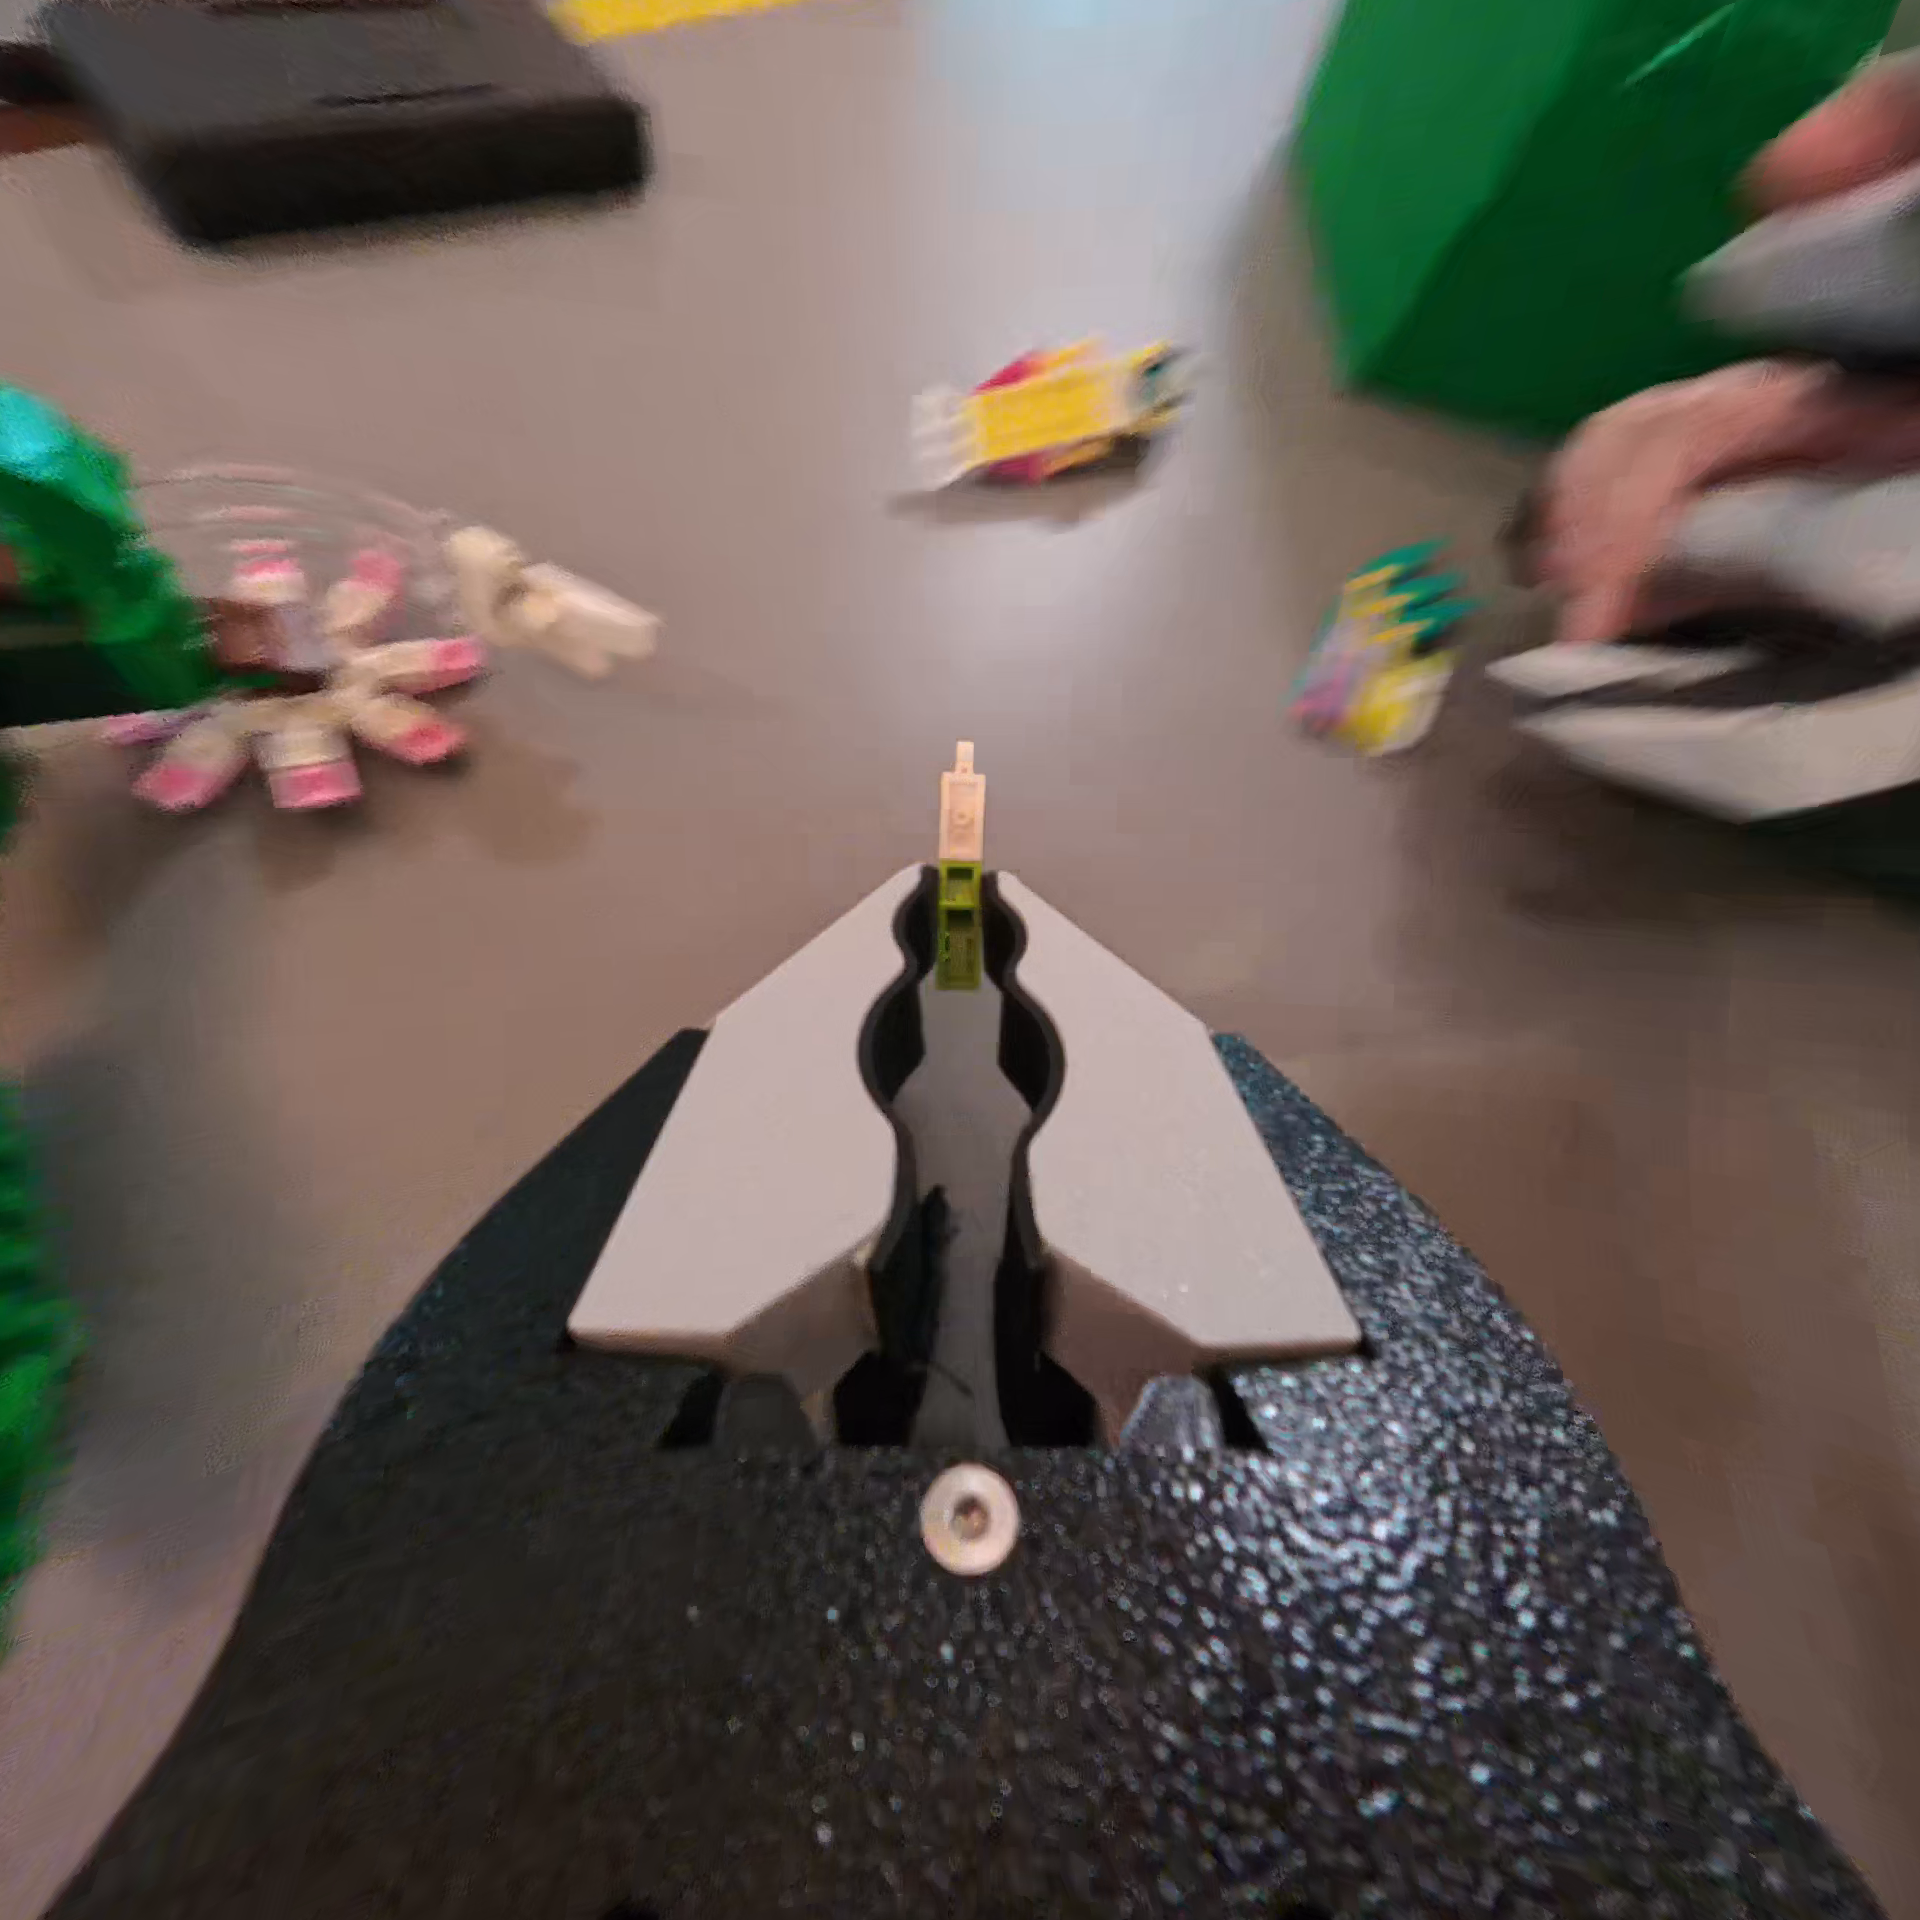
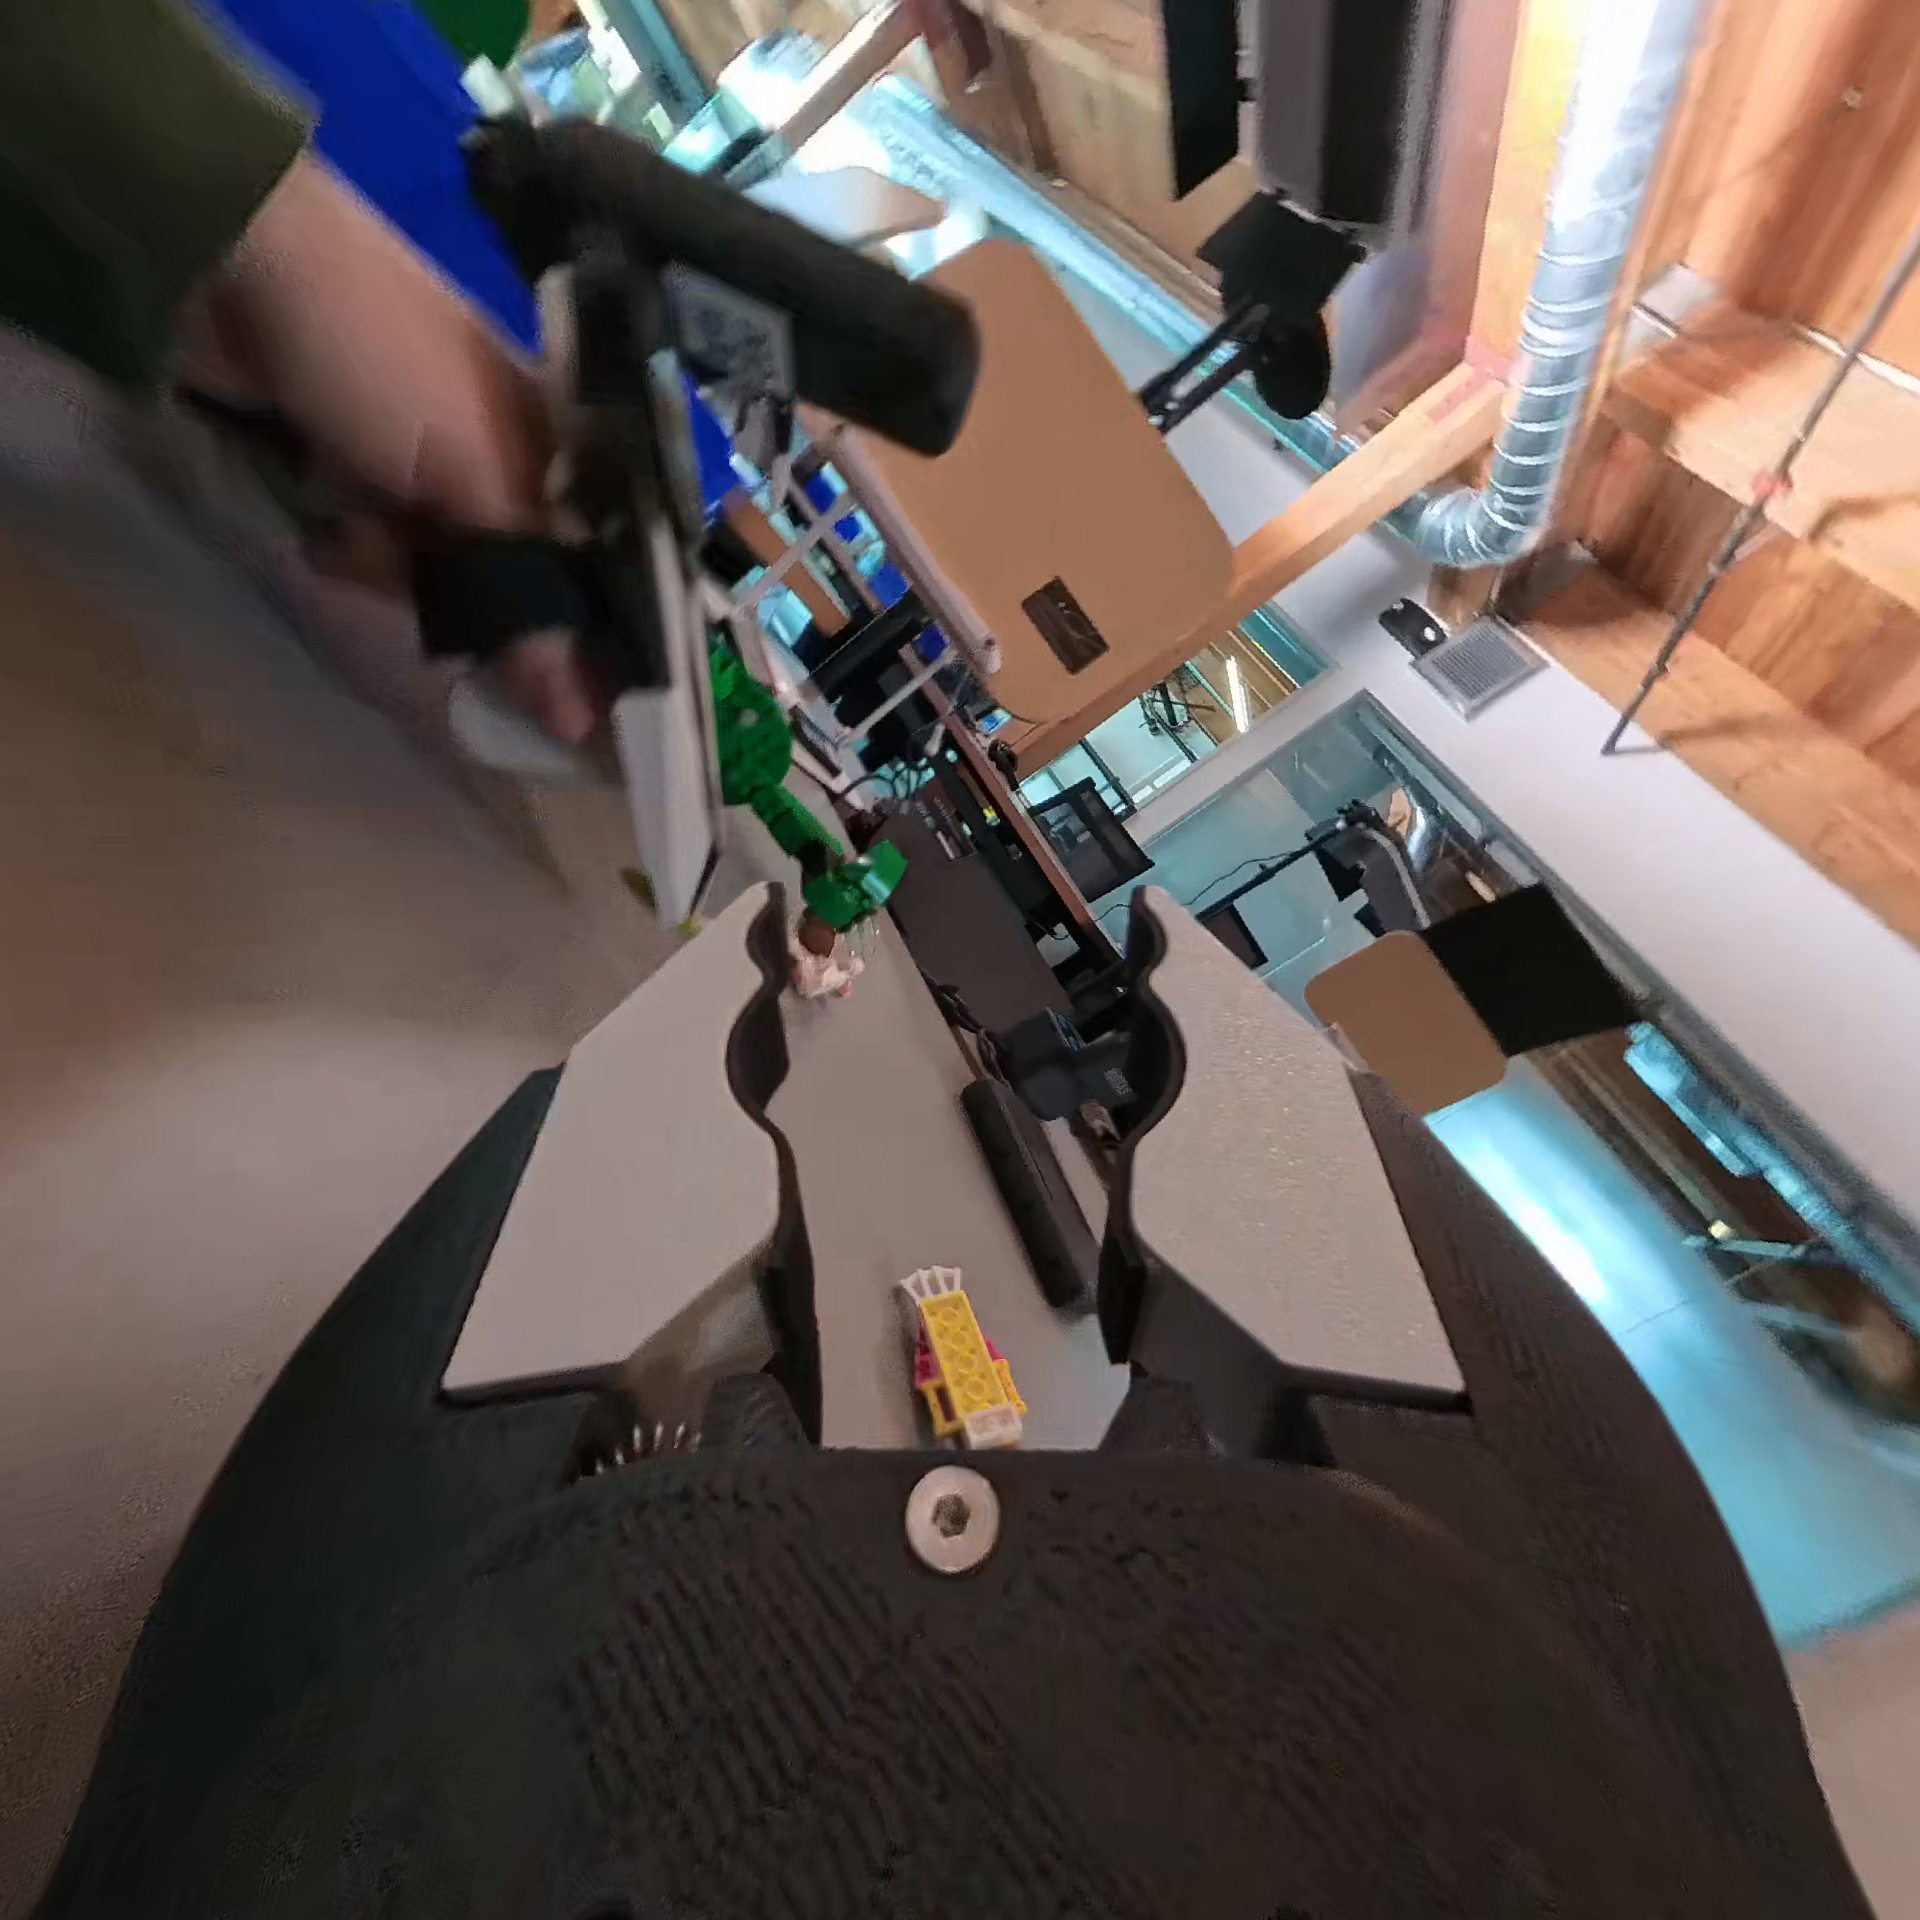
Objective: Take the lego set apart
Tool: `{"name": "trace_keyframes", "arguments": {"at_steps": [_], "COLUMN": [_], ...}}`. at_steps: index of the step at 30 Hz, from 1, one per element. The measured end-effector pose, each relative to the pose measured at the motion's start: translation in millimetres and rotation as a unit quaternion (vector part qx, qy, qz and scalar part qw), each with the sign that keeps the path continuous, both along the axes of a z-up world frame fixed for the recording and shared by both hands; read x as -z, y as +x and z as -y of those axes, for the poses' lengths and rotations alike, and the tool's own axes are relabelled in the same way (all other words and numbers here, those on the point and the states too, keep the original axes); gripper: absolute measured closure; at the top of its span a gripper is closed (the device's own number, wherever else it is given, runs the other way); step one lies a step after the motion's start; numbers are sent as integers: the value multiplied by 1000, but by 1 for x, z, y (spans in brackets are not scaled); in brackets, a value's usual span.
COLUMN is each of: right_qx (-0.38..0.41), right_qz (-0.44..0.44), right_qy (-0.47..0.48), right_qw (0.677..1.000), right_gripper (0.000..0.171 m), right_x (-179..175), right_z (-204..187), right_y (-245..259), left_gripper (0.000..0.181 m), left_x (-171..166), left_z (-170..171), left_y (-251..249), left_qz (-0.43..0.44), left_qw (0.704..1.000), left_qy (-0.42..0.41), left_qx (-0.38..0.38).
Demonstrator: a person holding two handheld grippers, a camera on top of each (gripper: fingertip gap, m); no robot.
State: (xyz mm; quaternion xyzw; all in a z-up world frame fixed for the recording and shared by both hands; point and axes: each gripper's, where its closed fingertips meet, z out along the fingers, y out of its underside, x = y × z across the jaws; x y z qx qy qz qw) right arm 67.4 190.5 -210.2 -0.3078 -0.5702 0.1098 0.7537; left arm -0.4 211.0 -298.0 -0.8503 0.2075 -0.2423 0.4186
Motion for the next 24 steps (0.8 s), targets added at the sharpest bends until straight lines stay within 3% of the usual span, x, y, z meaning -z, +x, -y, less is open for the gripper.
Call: {"name": "trace_keyframes", "arguments": {"at_steps": [1,4,8,10,14,18,20,22,24], "right_qx": [1,-4,-22,-38,-45,-12,-7,-1,0], "right_qz": [24,106,193,228,249,243,240,243,245], "right_qy": [22,92,144,143,125,71,46,33,22], "right_qw": [999,990,970,962,959,967,970,970,969], "right_gripper": [114,123,142,160,161,162,162,162,162], "right_x": [6,30,59,72,76,73,73,73,75], "right_z": [4,16,27,32,34,17,12,7,4], "right_y": [-3,-12,-17,-17,-16,-11,-8,-4,-3], "left_gripper": [175,174,175,175,175,151,135,139,143], "left_x": [-13,-33,-13,-12,-10,-17,-21,-19,-8], "left_z": [9,42,62,64,65,48,42,39,36], "left_y": [17,50,62,63,64,64,64,65,64], "left_qz": [64,169,129,127,104,-53,-171,-272,-338], "left_qw": [997,976,971,970,974,979,951,912,887], "left_qy": [-8,-51,-99,-104,-78,90,196,256,265], "left_qx": [32,127,173,179,185,173,169,170,172]}}
